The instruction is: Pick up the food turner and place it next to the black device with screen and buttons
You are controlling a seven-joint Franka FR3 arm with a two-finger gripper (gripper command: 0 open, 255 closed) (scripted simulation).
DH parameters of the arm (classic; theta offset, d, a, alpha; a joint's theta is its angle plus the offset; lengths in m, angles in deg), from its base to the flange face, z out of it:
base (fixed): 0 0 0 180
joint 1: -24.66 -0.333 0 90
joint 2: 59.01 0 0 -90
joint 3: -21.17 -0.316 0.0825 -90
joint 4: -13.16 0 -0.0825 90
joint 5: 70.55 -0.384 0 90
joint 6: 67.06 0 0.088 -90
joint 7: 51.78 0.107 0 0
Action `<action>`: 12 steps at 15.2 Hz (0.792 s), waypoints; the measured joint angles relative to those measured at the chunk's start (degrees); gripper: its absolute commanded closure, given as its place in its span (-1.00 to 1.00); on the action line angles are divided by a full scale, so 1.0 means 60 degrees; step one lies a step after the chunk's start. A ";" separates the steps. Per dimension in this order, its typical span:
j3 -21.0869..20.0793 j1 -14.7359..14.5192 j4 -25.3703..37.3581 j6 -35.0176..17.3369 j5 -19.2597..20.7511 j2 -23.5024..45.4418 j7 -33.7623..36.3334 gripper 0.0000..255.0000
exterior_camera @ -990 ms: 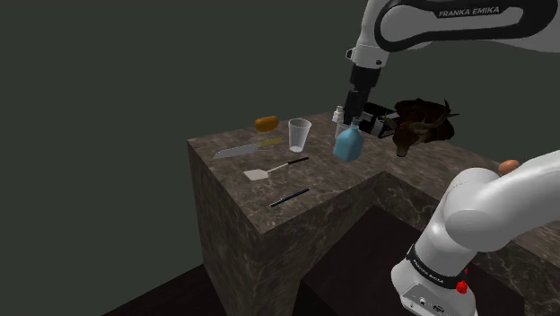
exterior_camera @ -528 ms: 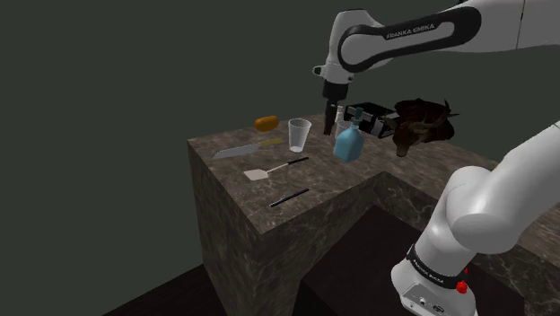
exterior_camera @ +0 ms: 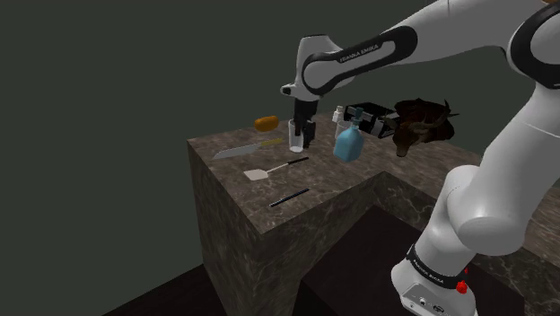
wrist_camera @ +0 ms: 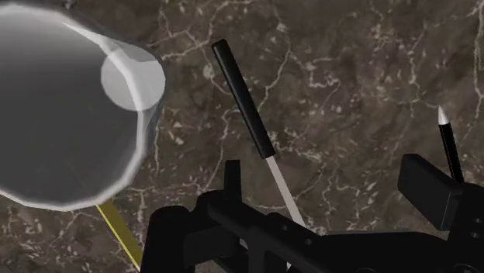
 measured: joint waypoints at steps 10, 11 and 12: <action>-0.0370 -0.0512 0.0478 -0.1388 -0.0333 0.2024 -0.2857 -1.00; -0.0366 -0.0500 0.0455 -0.1503 -0.0352 0.2116 -0.2895 -1.00; -0.0361 -0.0488 0.0403 -0.1637 -0.0367 0.2200 -0.2922 -1.00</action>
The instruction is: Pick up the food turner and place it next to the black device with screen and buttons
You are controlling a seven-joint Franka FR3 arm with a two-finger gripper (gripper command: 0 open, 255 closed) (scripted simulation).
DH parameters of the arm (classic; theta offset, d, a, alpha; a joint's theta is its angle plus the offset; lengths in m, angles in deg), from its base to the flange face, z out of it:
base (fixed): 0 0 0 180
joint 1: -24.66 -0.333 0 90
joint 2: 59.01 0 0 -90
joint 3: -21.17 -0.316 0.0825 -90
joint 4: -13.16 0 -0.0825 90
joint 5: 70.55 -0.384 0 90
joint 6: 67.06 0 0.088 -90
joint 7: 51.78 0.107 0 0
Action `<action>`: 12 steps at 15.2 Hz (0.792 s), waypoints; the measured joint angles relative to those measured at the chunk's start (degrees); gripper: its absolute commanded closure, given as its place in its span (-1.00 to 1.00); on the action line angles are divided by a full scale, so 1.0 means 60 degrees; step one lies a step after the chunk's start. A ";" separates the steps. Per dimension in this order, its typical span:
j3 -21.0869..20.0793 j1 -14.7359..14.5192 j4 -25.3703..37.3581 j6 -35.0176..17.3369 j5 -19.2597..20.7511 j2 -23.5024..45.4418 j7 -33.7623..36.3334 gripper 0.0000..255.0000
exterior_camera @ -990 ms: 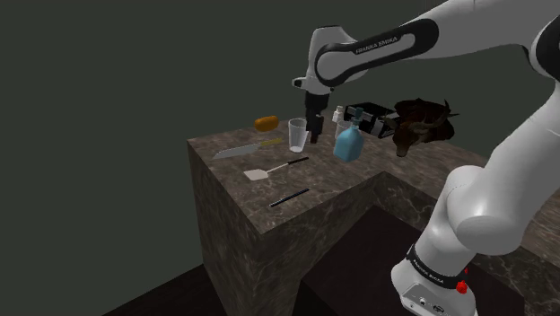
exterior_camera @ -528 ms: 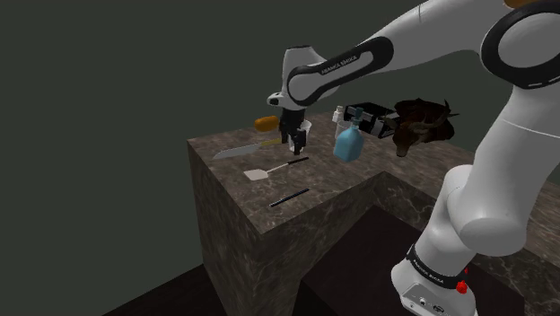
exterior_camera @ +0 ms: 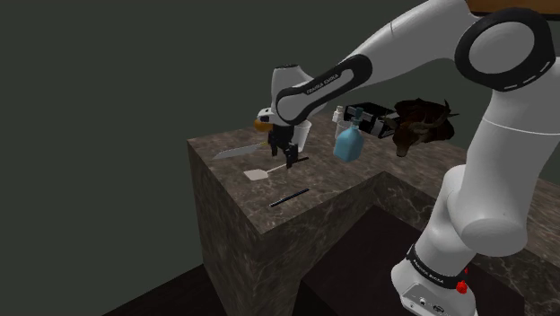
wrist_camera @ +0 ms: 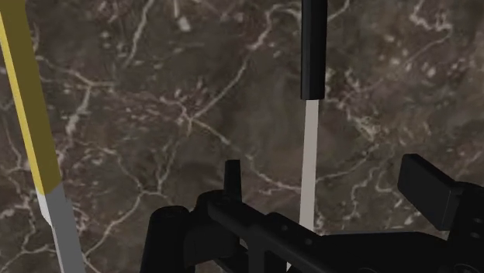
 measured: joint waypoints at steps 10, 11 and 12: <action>0.0002 0.0016 -0.0138 -0.0313 -0.0033 0.0171 -0.0031 1.00; 0.0002 0.0016 -0.0138 -0.0313 -0.0033 0.0171 -0.0031 1.00; 0.0002 0.0016 -0.0138 -0.0313 -0.0033 0.0172 -0.0031 1.00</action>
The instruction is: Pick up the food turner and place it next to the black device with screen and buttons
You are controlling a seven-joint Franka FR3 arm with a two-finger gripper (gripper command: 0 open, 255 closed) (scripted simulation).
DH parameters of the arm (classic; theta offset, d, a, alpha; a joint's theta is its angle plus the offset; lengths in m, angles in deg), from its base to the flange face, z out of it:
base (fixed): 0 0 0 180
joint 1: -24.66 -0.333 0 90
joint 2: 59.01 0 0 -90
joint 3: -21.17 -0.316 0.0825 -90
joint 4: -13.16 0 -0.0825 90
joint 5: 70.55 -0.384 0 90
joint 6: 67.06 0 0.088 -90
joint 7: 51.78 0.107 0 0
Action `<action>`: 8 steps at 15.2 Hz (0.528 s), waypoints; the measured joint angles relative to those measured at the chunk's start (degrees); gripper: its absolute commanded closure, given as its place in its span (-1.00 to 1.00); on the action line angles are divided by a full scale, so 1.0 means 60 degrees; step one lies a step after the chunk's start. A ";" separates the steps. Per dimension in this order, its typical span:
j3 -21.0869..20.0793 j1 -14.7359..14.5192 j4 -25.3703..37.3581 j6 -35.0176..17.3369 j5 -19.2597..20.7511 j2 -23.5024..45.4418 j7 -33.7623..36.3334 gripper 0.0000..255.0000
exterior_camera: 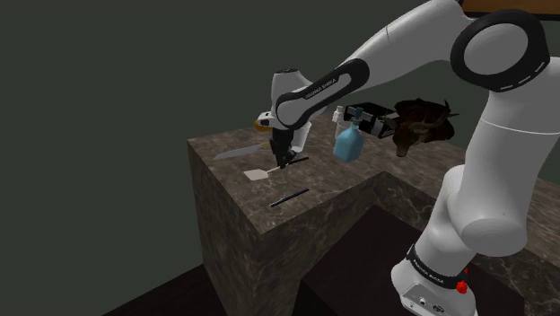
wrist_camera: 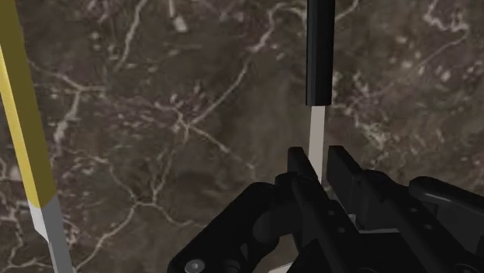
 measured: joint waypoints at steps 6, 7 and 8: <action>0.0001 0.0000 0.0000 0.0001 0.0000 -0.0001 0.0000 1.00; 0.0001 0.0000 0.0000 0.0000 0.0000 0.0000 0.0000 1.00; 0.0003 0.0001 0.0039 0.0065 0.0004 -0.0027 -0.0004 1.00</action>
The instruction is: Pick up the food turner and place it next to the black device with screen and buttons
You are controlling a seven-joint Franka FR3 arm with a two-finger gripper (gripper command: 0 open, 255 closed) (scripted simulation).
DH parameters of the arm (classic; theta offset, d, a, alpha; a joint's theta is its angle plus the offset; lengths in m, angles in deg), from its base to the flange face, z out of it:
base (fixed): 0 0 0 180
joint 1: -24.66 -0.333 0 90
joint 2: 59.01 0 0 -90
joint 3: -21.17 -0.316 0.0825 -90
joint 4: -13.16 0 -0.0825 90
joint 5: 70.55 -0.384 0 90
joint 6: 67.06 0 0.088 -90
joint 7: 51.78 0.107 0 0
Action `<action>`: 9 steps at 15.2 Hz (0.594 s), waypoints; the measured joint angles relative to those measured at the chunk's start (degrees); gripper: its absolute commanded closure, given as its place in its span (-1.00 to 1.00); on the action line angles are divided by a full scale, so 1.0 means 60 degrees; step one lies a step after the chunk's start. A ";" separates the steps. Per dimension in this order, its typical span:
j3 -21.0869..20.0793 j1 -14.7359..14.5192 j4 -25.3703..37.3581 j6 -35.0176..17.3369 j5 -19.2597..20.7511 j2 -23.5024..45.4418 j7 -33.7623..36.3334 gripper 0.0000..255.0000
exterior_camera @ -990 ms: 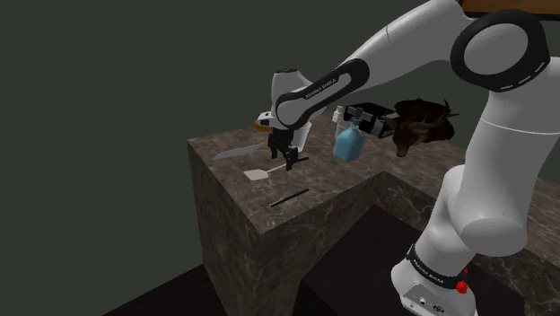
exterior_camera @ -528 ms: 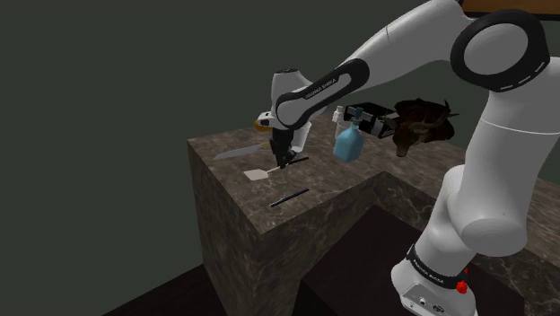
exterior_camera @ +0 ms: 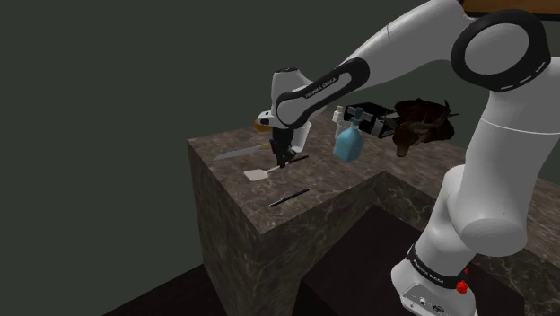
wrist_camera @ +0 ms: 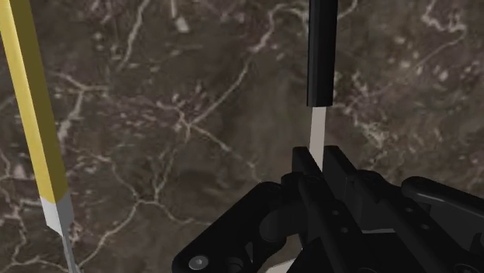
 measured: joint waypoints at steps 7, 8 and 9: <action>0.0008 -0.0019 0.0328 0.0771 0.0085 -0.0456 0.0021 1.00; 0.0006 -0.0025 0.0381 0.0891 0.0097 -0.0523 0.0031 1.00; 0.0008 -0.0025 0.0461 0.1035 0.0108 -0.0589 0.0025 1.00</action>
